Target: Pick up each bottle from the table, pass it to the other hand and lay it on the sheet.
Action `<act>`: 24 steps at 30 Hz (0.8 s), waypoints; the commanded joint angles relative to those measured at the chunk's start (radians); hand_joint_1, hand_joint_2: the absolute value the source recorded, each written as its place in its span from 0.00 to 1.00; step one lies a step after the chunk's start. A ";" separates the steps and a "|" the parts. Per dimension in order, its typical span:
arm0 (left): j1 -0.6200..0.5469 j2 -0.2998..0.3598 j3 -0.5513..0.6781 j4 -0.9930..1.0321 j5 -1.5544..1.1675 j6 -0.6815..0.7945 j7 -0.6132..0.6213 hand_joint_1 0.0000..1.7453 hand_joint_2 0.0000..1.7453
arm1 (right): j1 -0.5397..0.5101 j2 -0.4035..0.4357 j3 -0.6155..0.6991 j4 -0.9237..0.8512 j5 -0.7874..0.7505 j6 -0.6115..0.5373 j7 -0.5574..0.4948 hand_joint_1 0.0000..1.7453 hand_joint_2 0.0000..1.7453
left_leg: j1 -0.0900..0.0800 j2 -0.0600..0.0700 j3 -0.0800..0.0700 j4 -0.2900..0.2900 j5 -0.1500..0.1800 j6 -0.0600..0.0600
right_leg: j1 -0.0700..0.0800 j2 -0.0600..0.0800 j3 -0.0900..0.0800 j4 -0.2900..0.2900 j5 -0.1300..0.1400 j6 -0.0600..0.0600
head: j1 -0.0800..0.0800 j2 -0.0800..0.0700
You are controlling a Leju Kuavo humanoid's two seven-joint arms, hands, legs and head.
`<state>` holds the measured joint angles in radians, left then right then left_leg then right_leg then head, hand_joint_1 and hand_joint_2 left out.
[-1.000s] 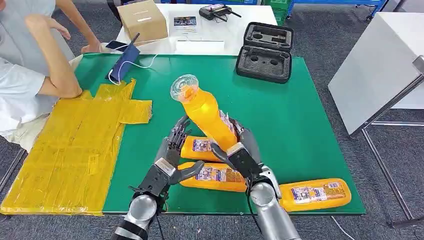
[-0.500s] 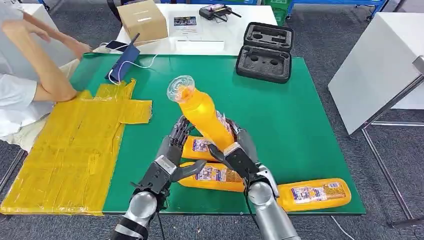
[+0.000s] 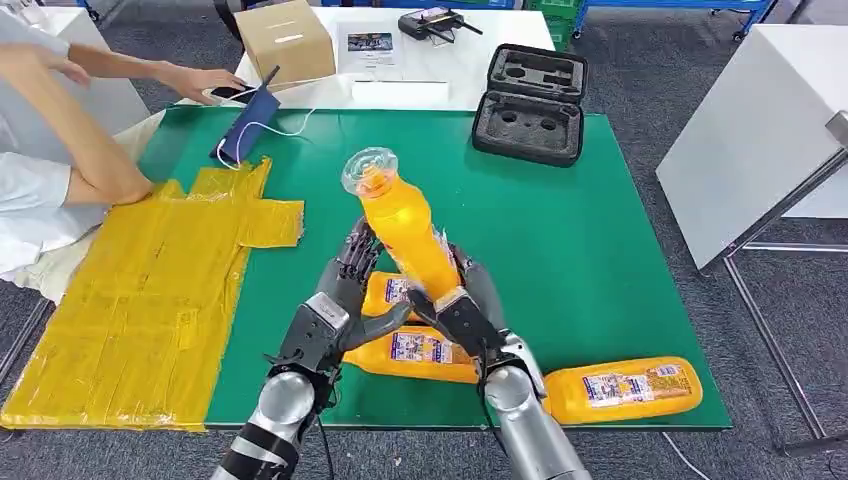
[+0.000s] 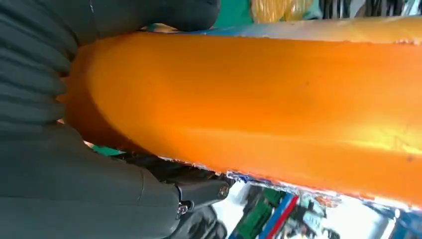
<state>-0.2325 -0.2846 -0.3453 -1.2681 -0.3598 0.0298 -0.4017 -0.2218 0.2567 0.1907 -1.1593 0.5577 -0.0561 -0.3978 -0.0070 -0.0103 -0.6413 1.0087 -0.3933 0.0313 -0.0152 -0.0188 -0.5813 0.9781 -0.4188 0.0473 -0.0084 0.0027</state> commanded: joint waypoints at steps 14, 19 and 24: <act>-0.059 0.011 0.031 0.095 0.011 -0.003 -0.002 0.00 1.00 | 0.005 -0.016 0.122 0.029 0.026 0.033 -0.029 0.97 1.00 | 0.001 0.001 0.005 0.000 -0.002 -0.002 | 0.001 0.001 0.005 -0.001 -0.002 -0.002 | 0.000 0.000; -0.068 0.006 0.061 0.128 0.003 0.025 -0.005 0.00 1.00 | 0.022 -0.020 0.160 -0.003 0.048 0.018 -0.029 0.96 1.00 | 0.001 0.001 0.003 0.000 -0.001 -0.002 | 0.001 0.001 0.003 -0.001 -0.001 -0.002 | 0.000 0.000; -0.073 -0.001 0.103 0.142 0.026 0.028 -0.010 0.02 1.00 | 0.026 -0.025 0.169 -0.006 0.055 0.004 -0.024 0.96 1.00 | 0.001 0.001 0.003 0.000 -0.001 -0.002 | 0.001 0.001 0.003 -0.001 -0.001 -0.002 | 0.000 0.000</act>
<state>-0.2541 -0.2846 -0.3021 -1.2230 -0.3536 0.0557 -0.4116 -0.1888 0.2613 0.3017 -1.1639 0.6039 -0.0397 -0.4234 -0.0070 -0.0103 -0.6416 1.0087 -0.3933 0.0312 -0.0151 -0.0188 -0.5816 0.9781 -0.4188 0.0473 -0.0080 0.0027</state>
